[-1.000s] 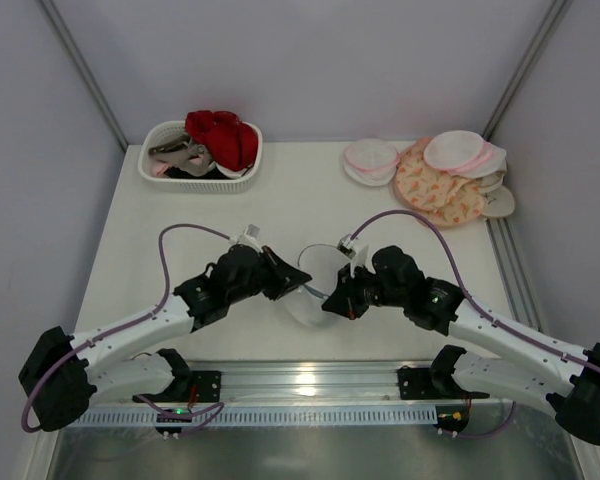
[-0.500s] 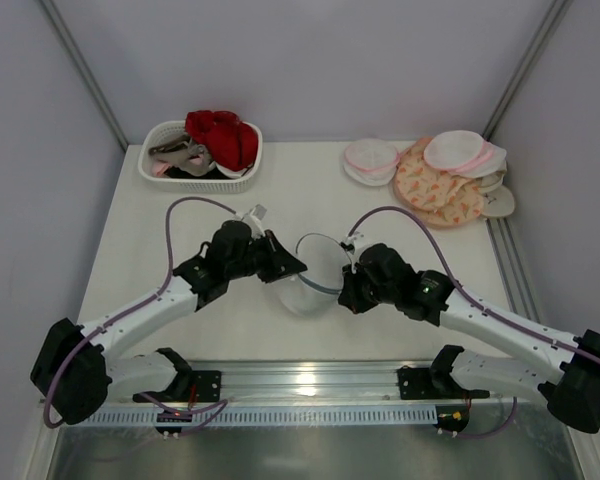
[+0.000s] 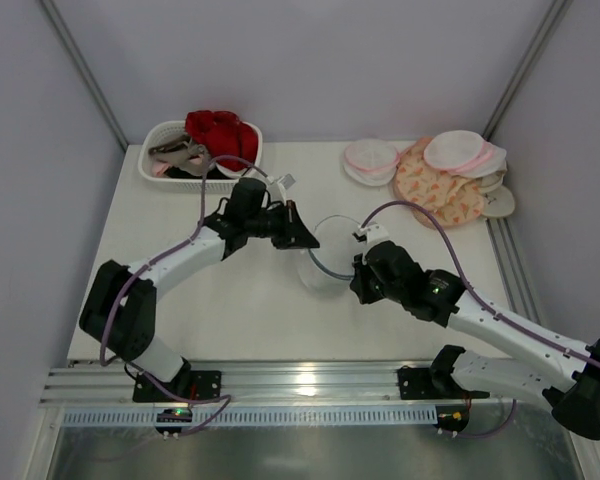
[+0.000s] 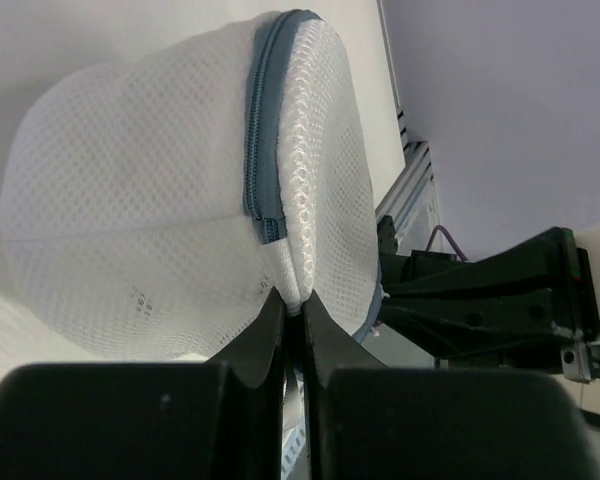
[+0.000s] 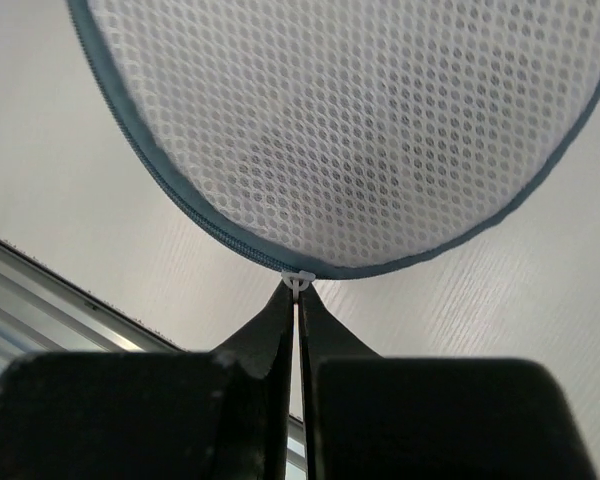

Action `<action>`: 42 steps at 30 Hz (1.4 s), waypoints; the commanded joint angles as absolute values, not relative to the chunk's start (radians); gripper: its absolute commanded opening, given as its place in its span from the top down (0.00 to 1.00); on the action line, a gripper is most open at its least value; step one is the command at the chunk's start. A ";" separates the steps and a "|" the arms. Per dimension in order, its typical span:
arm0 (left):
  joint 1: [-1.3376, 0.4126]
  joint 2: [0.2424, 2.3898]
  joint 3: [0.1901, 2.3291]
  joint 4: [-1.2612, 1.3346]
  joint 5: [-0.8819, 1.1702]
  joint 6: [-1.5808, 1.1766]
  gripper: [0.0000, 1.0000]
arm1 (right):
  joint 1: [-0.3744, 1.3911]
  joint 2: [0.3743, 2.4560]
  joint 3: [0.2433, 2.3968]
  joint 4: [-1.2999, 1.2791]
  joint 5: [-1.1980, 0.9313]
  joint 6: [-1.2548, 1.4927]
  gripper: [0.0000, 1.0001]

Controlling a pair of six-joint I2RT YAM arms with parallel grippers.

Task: Unzip the laundry bag and remove the bra

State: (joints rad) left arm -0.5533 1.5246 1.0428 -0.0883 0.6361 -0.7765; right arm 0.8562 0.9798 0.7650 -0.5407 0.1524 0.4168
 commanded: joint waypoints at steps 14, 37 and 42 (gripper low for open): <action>-0.558 1.355 0.979 -0.184 0.404 -0.934 0.01 | 0.857 1.023 0.796 -0.431 0.054 0.417 0.96; -0.784 1.150 0.670 0.031 0.175 -1.377 0.01 | 0.861 1.025 0.695 -0.212 -0.293 0.385 0.96; -0.796 1.224 0.695 0.057 0.178 -1.390 0.03 | 0.874 1.019 0.689 -0.218 -0.290 0.373 0.96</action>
State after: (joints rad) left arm -0.7876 1.1973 0.6540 -0.0227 0.2062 -1.3632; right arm 0.8608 1.0363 0.6876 -0.2546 -0.2806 0.3962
